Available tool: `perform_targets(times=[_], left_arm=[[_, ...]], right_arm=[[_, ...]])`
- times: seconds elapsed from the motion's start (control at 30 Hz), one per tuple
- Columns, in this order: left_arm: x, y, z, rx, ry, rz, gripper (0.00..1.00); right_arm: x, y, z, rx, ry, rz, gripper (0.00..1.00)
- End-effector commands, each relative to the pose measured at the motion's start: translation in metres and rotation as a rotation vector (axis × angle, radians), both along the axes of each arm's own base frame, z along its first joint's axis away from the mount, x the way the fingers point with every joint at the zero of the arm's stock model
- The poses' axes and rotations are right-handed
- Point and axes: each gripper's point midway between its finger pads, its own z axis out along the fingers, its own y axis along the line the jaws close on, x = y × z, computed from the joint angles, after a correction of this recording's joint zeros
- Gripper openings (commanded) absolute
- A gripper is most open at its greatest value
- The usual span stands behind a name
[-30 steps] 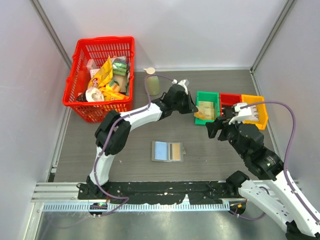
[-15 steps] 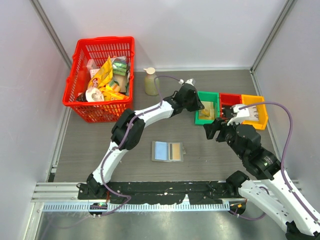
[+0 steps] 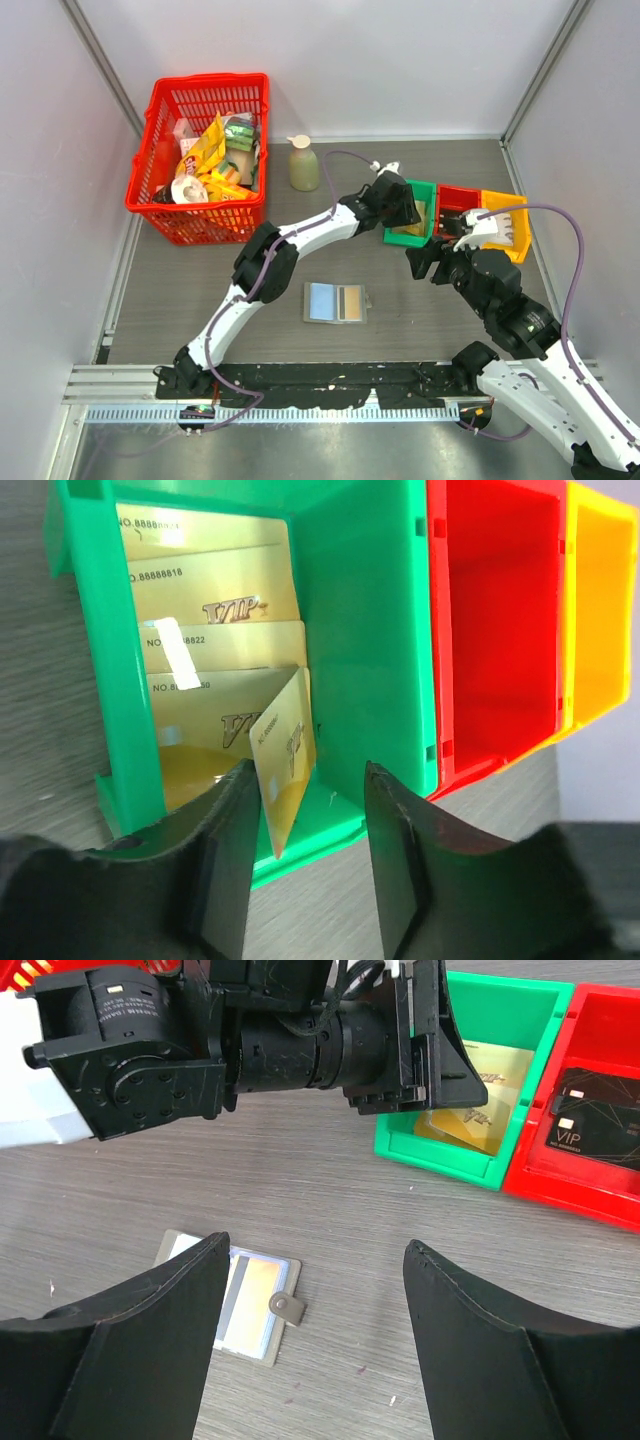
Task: Take the credit cards out of the card holder
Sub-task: Place the credit card in the storage box.
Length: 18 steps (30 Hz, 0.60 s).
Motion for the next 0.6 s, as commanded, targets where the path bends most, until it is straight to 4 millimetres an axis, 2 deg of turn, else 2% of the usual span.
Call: perform_targets(times=[0.0, 0.2, 0.3, 0.43, 0.53, 0.57], left_arm=[[0.018, 0.027, 0.058, 0.047, -0.141, 0.049, 0.53], [0.016, 0.048, 0.111, 0.053, -0.244, 0.056, 0.75], [0.007, 0.065, 0.138, 0.053, -0.283, 0.06, 0.78], [-0.013, 0.1, 0.146, 0.05, -0.281, 0.076, 0.74], [-0.037, 0.135, 0.14, 0.068, -0.274, 0.095, 0.69], [-0.047, 0.146, 0.132, 0.088, -0.263, 0.093, 0.66]], right_arm=[[0.001, 0.004, 0.019, 0.049, -0.046, 0.011, 0.75], [-0.002, 0.004, 0.023, 0.036, -0.039, 0.022, 0.75], [-0.004, 0.009, 0.026, 0.035, -0.032, 0.051, 0.74], [-0.007, 0.024, 0.02, 0.042, 0.006, 0.128, 0.72], [-0.008, 0.042, 0.014, 0.067, 0.038, 0.209, 0.7], [-0.01, 0.052, 0.005, 0.073, 0.074, 0.255, 0.71]])
